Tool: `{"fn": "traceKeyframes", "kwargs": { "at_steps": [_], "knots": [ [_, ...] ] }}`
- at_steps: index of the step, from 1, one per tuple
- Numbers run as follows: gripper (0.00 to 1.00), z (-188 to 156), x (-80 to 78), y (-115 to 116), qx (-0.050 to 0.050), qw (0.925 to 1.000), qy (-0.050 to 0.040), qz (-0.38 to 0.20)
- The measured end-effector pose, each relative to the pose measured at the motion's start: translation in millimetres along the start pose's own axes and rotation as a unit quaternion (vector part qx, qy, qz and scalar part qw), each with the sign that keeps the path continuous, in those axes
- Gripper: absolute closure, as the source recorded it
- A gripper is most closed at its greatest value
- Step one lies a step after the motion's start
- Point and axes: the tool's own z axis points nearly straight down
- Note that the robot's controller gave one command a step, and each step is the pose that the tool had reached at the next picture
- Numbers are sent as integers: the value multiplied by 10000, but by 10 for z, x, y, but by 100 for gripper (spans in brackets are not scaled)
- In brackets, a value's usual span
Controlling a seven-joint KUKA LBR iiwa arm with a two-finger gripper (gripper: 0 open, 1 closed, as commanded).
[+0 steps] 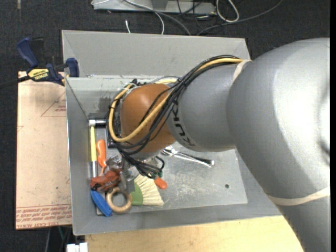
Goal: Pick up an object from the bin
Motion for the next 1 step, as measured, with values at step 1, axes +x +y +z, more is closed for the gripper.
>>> {"fn": "traceKeyframes", "kwargs": {
  "at_steps": [1],
  "knots": [
    [100, 0, 0, 0, 0, 10000, 0, 0]
  ]
}}
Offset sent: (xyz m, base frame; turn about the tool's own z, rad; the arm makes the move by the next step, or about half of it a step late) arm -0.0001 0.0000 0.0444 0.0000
